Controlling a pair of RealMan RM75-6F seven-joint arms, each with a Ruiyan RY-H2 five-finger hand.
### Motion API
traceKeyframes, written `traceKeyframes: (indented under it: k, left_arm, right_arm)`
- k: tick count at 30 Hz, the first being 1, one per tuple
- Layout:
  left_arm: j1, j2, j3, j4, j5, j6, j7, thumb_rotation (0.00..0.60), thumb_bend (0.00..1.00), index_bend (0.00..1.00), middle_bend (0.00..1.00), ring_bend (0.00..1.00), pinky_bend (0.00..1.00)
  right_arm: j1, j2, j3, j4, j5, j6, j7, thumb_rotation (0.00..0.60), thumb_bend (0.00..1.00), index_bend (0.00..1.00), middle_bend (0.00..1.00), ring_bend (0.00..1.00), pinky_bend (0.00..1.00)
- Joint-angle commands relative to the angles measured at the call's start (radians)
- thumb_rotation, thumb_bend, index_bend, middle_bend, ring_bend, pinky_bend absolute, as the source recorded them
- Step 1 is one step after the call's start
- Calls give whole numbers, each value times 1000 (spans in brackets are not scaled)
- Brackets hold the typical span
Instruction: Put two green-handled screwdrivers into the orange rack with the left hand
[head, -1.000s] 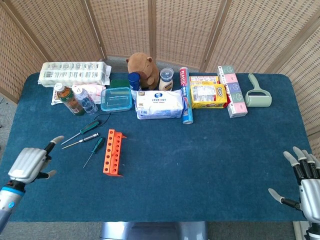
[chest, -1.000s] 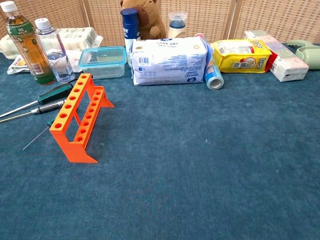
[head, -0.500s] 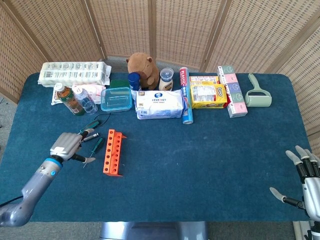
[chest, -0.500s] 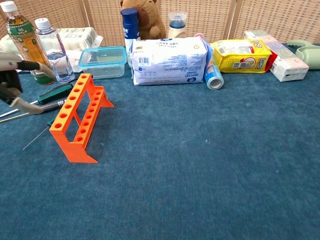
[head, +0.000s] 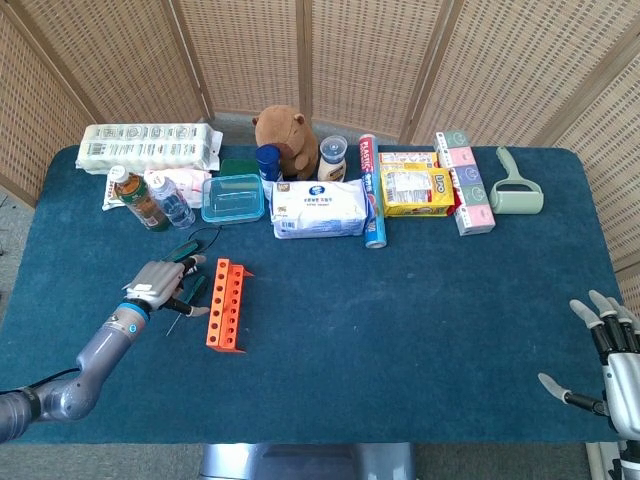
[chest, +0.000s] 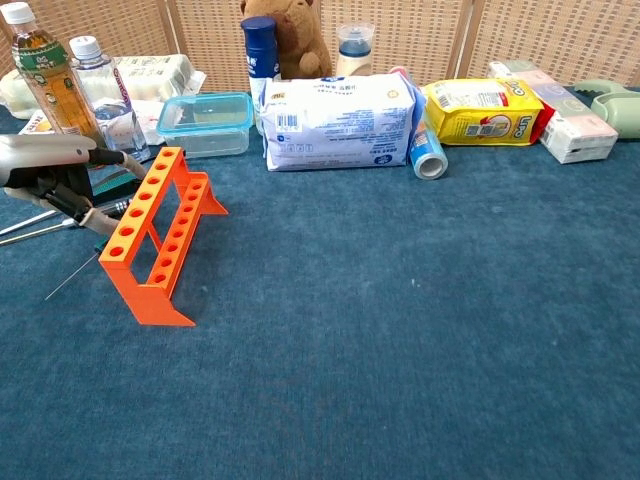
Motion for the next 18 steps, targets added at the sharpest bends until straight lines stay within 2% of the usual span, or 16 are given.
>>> traceKeyframes:
  k: [1, 3, 6, 14, 18]
  left_arm:
    - [-13, -6, 11, 9, -4, -15, -15, 203, 89, 129, 943, 895, 953]
    - [-17, -16, 16, 21, 6, -1, -14, 159, 103, 146, 943, 895, 954]
    - [-22, -25, 20, 28, 2, 6, -20, 144, 109, 153, 943, 895, 953]
    - [-38, -28, 42, 21, -30, 17, -10, 148, 109, 158, 943, 895, 953]
    - [-32, -16, 50, 14, 9, 26, -35, 152, 110, 160, 943, 895, 953]
  right_arm:
    - [0, 1, -1, -2, -2, -1, 3, 501, 0, 138, 51, 0, 0]
    - [1, 3, -4, -3, -4, -4, 8, 503, 0, 138, 51, 0, 0]
    - [0, 5, -5, -3, -4, -5, 13, 502, 0, 138, 51, 0, 0]
    - [1, 6, -6, -6, -7, -4, 14, 500, 0, 138, 52, 0, 0]
    - [1, 5, -7, -7, -7, -4, 11, 499, 0, 138, 52, 0, 0]
